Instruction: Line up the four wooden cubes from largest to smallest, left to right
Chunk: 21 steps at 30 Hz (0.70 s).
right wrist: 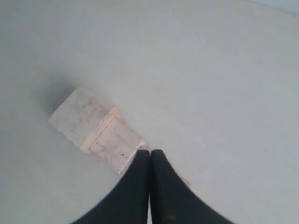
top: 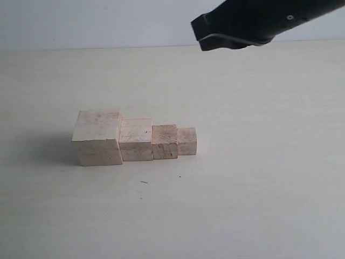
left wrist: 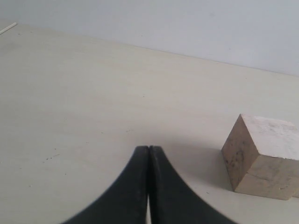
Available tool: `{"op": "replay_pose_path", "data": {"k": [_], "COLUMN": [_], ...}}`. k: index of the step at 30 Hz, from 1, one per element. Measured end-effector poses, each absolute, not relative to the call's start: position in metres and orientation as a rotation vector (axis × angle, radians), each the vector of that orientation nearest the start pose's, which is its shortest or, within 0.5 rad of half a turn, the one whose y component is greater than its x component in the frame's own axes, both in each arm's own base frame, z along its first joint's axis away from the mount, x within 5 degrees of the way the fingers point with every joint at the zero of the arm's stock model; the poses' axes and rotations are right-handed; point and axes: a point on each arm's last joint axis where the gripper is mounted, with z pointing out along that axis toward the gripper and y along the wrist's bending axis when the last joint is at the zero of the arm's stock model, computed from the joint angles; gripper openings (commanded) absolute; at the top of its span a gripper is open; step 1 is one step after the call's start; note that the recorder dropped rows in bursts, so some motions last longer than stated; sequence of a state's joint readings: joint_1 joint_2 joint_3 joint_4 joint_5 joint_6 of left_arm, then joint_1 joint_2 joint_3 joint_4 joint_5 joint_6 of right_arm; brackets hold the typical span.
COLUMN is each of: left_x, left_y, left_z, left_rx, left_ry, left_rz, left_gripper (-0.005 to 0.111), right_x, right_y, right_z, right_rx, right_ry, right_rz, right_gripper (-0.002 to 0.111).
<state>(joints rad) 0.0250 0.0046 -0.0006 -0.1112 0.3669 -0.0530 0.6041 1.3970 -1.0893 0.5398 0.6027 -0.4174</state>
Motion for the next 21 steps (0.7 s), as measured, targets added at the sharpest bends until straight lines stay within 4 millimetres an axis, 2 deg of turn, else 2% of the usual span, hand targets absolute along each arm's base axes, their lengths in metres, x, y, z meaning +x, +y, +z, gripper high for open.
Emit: {"op": "replay_pose_path", "data": {"k": [3, 5, 8, 15, 19, 21], "left_x": [0.053, 0.053, 0.053, 0.053, 0.053, 0.053], "left_y": [-0.002, -0.002, -0.002, -0.002, -0.002, -0.002], "left_z": [0.180, 0.180, 0.180, 0.180, 0.180, 0.180], "left_rx": [-0.141, -0.141, -0.141, -0.141, -0.141, -0.141], "left_ry": [1.849, 1.849, 1.849, 1.849, 1.849, 1.849], "left_rz": [-0.129, -0.129, -0.129, -0.129, -0.129, -0.129], "left_gripper": [0.000, 0.000, 0.000, 0.000, 0.000, 0.000], "right_x": [0.211, 0.199, 0.191, 0.191, 0.191, 0.190], "right_y": [0.174, 0.166, 0.161, 0.153, 0.135, 0.119], "right_z": [0.318, 0.322, 0.333, 0.346, 0.357, 0.359], "right_rx": [-0.710, -0.707, -0.701, -0.671, -0.581, -0.512], "right_ry": [2.187, 2.176, 2.133, 2.034, 1.985, 1.970], "right_rz": [0.664, 0.674, 0.684, 0.611, 0.534, 0.500], "right_gripper": [0.000, 0.000, 0.000, 0.000, 0.000, 0.000]}}
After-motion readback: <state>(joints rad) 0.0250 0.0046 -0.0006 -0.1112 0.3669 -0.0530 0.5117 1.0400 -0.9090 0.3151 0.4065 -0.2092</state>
